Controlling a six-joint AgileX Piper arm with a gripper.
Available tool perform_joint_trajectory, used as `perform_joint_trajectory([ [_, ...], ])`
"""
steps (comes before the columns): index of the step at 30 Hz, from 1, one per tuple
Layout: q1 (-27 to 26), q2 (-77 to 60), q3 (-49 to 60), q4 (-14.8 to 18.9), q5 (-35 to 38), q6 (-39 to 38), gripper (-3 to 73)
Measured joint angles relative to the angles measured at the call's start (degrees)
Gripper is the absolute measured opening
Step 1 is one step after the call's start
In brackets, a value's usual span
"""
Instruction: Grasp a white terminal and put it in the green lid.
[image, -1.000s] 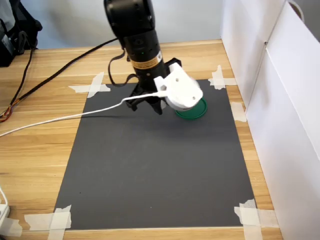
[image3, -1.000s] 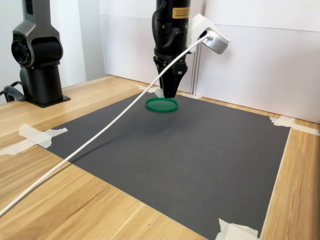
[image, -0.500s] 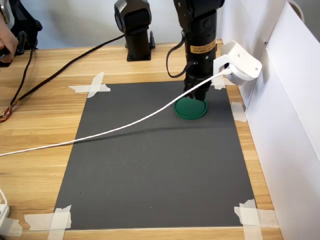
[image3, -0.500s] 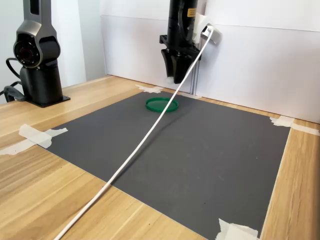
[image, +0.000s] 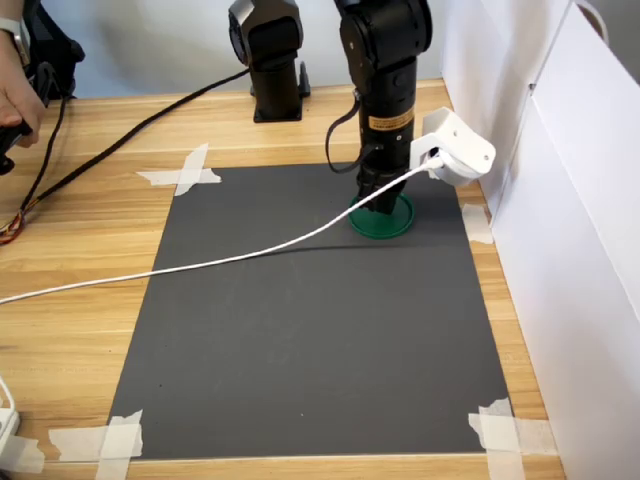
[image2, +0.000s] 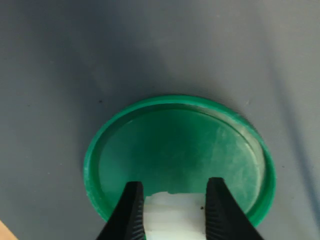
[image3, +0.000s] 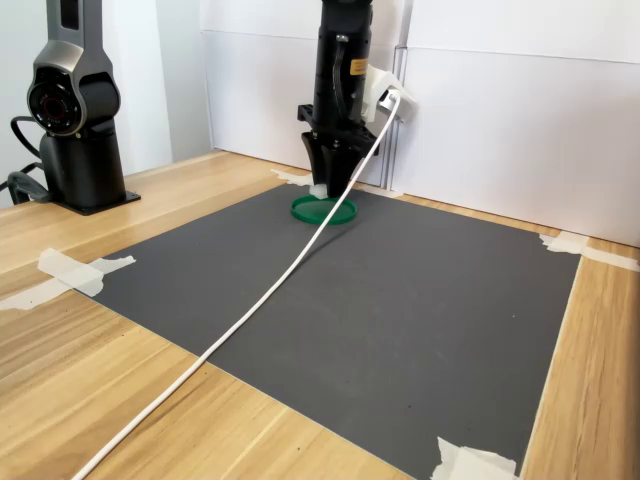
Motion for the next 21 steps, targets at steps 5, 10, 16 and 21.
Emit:
perform_joint_trajectory([
  [5, 0.00, -0.05, 0.07, -0.18, -0.26, -0.14, 28.1],
  [10, 0.00, -0.05, 0.07, -0.18, -0.20, -0.21, 31.6],
  [16, 0.00, -0.05, 0.07, -0.34, 1.27, 0.05, 52.7],
  [21, 0.00, -0.05, 0.07, -1.60, 3.36, 2.27, 55.7],
])
